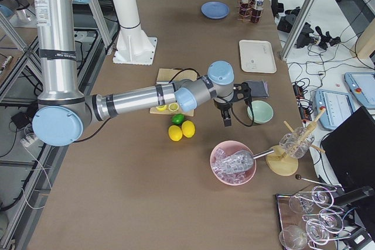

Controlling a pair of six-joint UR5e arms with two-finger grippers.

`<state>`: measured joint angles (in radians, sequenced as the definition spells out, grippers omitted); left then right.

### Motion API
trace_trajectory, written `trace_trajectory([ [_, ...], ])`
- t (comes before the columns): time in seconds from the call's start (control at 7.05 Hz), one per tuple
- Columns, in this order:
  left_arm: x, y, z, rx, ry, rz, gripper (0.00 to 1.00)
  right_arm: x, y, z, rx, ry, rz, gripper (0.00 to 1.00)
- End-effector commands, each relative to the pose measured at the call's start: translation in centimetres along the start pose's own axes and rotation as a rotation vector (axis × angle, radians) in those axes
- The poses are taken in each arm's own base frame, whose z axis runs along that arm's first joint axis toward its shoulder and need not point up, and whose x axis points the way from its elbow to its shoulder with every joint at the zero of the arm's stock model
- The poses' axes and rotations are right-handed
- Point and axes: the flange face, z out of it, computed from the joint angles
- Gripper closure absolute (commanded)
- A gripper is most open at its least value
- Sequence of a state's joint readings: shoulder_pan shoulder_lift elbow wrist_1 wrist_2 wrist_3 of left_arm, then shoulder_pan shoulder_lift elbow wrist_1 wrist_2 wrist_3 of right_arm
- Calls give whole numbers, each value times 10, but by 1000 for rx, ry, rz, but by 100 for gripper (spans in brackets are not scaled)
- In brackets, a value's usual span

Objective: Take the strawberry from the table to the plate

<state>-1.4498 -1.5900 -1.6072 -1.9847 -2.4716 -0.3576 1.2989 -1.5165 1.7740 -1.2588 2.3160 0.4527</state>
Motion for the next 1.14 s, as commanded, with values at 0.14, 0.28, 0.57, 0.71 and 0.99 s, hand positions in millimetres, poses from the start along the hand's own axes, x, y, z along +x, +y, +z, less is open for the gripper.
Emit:
trace_trajectory([
  [0.14,44,10,98,21,-6,-48,3,-94,-8,56,-7,49,21,1],
  [0.28,48,8,125,33,-14,-24,3,-98,-8,58,-7,49,13,1],
  [0.57,80,9,173,50,23,-49,5,-108,-5,62,20,61,-19,1],
  [0.71,79,7,185,47,26,-43,9,-107,-5,63,21,62,-19,1],
  [0.99,79,7,187,44,27,-43,33,-107,-5,63,22,63,-21,1],
])
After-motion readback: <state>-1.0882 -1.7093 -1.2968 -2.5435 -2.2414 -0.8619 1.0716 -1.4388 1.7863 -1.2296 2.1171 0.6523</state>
